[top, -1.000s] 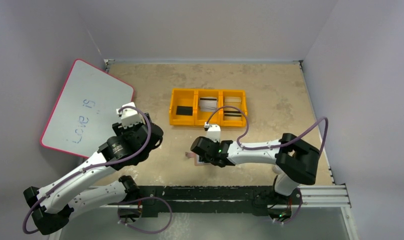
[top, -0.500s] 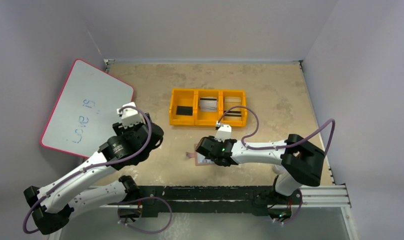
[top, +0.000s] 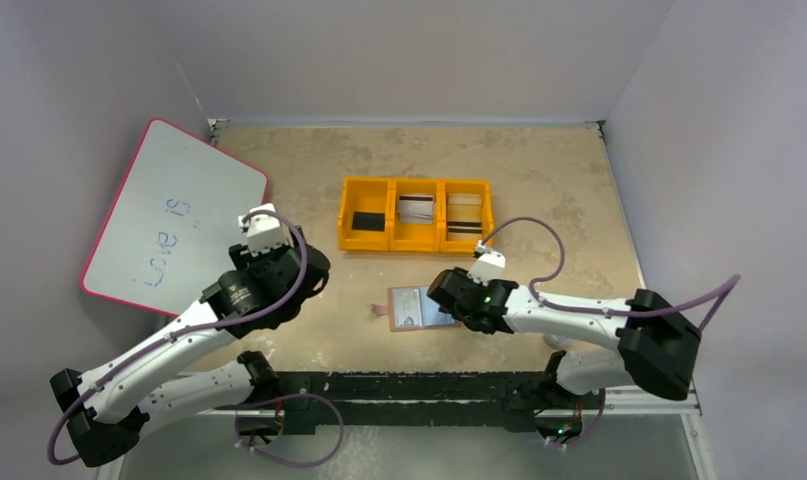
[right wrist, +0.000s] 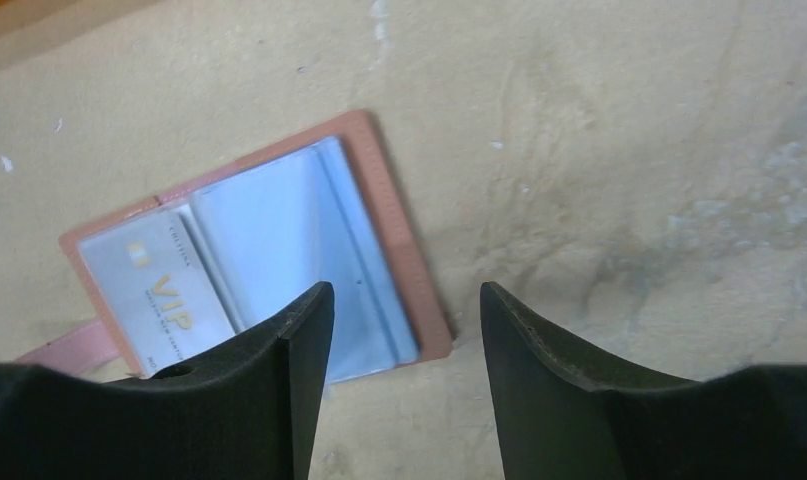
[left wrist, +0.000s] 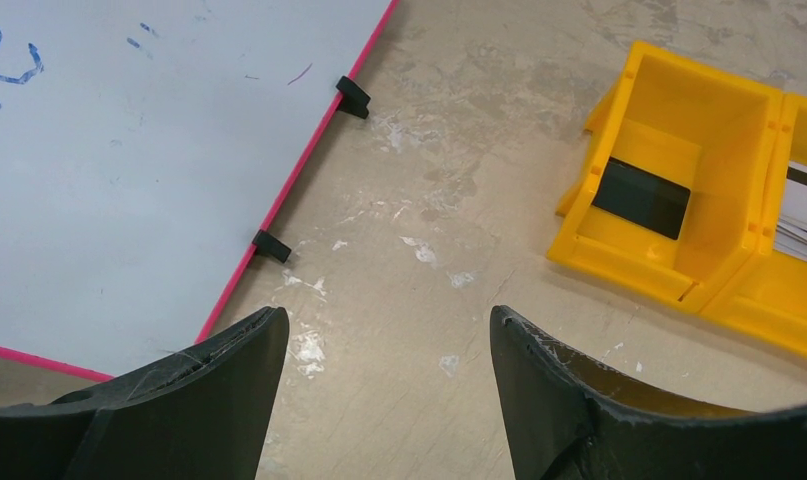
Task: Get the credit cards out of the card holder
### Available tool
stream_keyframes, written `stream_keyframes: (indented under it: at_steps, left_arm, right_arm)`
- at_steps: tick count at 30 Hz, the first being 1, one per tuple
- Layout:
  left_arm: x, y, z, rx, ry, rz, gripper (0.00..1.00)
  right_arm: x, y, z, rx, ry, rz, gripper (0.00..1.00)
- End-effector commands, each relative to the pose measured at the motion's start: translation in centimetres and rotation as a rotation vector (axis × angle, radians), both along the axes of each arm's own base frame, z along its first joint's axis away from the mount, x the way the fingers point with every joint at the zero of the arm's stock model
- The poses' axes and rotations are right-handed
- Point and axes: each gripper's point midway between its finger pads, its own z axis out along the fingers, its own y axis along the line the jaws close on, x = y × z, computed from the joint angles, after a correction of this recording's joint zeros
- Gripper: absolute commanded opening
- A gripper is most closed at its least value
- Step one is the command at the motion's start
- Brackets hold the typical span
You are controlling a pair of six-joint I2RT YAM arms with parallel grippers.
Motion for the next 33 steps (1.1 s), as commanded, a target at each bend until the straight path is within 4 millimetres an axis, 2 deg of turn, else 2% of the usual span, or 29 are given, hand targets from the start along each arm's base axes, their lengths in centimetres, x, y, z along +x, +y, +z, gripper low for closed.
stream_keyframes:
  at_steps: [1,4,6,8,11,13,16,18,22,26,31,33]
  left_arm:
    - [0.4,-0.4,0.5,-0.006,-0.013,-0.006,0.73]
    - [0.5,-0.6,0.3,-0.004,-0.003,-0.012,0.73]
    - [0.5,-0.9,0.2,-0.008,0.003,-0.021,0.73]
    - [0.7,-1.7,0.0,-0.042,0.003,-0.048,0.73]
    - [1.1,-5.5,-0.5,-0.151,0.044,-0.184,0.73]
    - [1.3,-9.1,-0.5,-0.233,0.077,-0.321,0.73]
    - [1.2,-13.8,-1.0,-0.349,0.137,-0.465,0.72]
    - [0.9,-16.8,-2.1,-0.409,0.192,-0.558,0.68]
    - [-0.3,-20.7,-4.7,-0.51,0.295,-0.666,0.6]
    - [-1.0,-22.7,-6.8,-0.574,0.332,-0.694,0.56]
    - [-1.2,-24.3,-8.6,-0.583,0.363,-0.684,0.52]
    - [-1.2,-24.7,-9.9,-0.56,0.394,-0.666,0.51]
  right_arm:
    - [0.2,-1.1,2.0,0.103,-0.043,-0.063,0.58]
    - [0.4,-0.7,4.1,0.216,-0.095,-0.052,0.58]
    - [0.7,0.2,6.2,0.296,-0.159,0.001,0.58]
    - [0.8,0.9,8.0,0.364,-0.212,0.059,0.58]
    - [0.7,3.1,10.6,0.485,-0.291,0.19,0.66]
    - [0.3,4.4,11.3,0.56,-0.306,0.243,0.66]
    - [-0.3,6.3,10.8,0.64,-0.293,0.305,0.61]
    - [-0.3,7.4,9.8,0.661,-0.258,0.337,0.59]
    - [-0.3,9.4,7.0,0.667,-0.157,0.393,0.52]
    - [-0.1,10.1,5.0,0.714,-0.093,0.397,0.43]
    - [0.0,9.8,3.7,0.768,-0.077,0.411,0.42]
    - [0.1,9.4,2.4,0.738,-0.036,0.409,0.41]
